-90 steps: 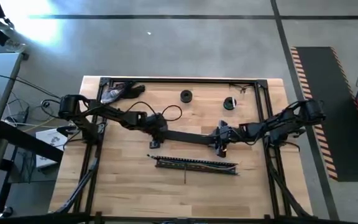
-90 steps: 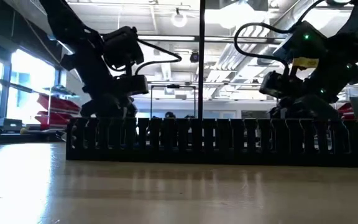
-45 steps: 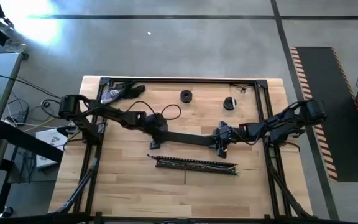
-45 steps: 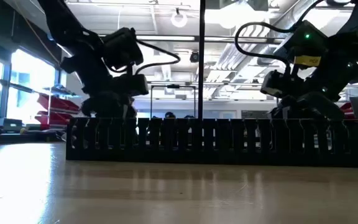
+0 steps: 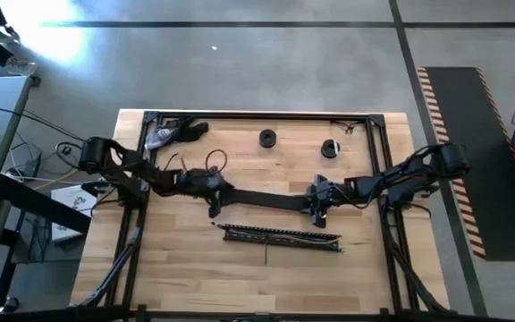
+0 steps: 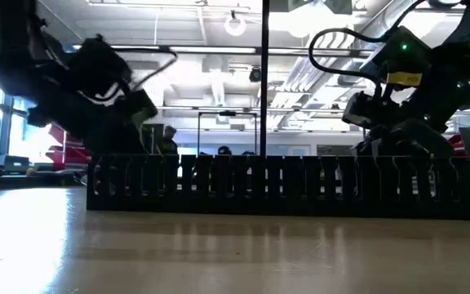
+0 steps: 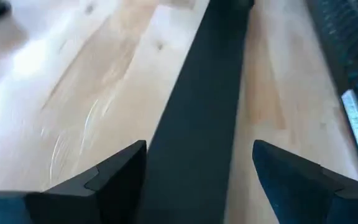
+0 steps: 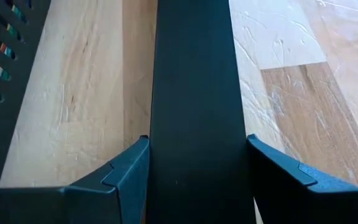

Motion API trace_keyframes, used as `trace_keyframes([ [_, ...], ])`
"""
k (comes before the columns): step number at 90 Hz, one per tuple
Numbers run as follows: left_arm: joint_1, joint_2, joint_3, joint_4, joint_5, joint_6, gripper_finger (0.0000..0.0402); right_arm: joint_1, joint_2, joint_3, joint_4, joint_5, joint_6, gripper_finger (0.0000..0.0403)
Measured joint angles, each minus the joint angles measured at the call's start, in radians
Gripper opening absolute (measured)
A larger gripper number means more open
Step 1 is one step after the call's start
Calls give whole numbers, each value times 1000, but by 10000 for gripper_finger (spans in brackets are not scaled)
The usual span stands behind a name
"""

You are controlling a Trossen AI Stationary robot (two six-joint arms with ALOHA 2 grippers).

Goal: Ziptie cables
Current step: Close the black cable duct

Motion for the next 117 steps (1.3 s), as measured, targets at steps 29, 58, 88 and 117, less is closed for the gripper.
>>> trace_keyframes([
  [29, -25, 85, 85, -63, -50, 190, 276, 0, -5, 1, -4, -2, 4, 209],
  [58, -11, 202, 131, -54, 7, 131, 268, -1, -7, 2, -16, -6, 0, 209],
  [88, -14, 191, 131, -70, 34, 147, 218, 0, -18, 2, -26, -10, -7, 209],
  [117, -42, 73, 155, -160, 25, 146, 213, 1, -151, -2, -95, -26, 1, 209],
])
